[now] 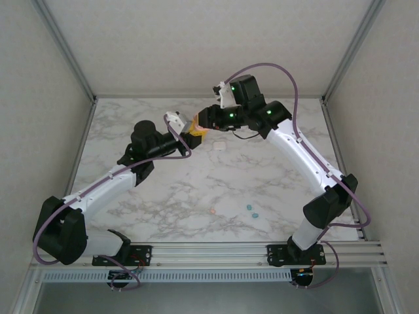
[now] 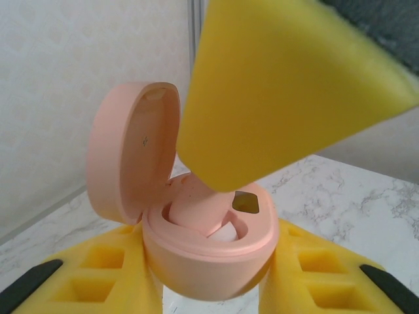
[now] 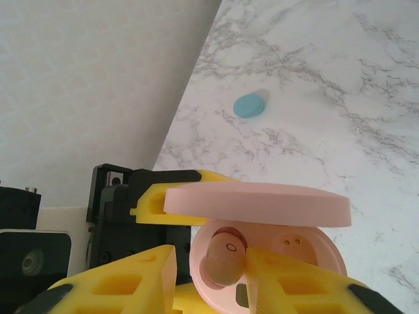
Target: Insert wireless bluetooth earbuds into charging case
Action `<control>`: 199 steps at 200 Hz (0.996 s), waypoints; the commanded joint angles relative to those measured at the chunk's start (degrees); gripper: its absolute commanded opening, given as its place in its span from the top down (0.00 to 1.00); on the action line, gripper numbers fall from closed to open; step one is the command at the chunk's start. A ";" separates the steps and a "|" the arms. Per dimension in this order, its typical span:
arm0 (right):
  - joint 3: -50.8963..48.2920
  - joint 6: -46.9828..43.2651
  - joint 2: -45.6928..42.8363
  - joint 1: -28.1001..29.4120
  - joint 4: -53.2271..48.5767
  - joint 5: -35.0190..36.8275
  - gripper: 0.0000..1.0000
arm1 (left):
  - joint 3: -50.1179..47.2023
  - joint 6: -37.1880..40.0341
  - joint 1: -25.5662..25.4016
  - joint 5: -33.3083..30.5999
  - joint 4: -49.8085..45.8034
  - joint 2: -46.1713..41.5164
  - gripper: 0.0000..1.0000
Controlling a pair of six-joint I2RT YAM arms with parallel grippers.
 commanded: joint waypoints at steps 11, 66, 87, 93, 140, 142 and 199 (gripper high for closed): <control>2.27 -2.19 1.48 0.23 -0.49 -3.26 0.67 | 1.99 0.01 -0.58 1.66 1.38 -0.10 0.84; 2.48 -4.55 2.37 0.43 -3.75 0.13 0.67 | 2.21 -0.50 -0.59 1.83 1.56 -0.36 0.84; 2.74 -4.73 2.87 0.71 -3.79 0.22 0.68 | 2.17 -0.41 -0.58 1.66 1.47 -0.59 0.84; 2.83 -4.67 2.99 0.79 -3.83 0.31 0.69 | 2.17 -0.45 -0.58 1.66 1.52 -0.65 0.84; 3.35 -6.09 3.35 1.48 -5.03 1.26 0.69 | 2.12 -0.34 -0.54 1.30 1.16 -0.94 0.84; 3.36 -6.18 3.35 1.48 -5.11 1.29 0.69 | 2.09 -0.32 -0.57 1.26 1.10 -0.96 0.84; 4.61 -7.14 4.11 2.31 -6.99 3.27 0.69 | 2.43 -0.24 -0.58 0.01 0.73 -0.74 0.84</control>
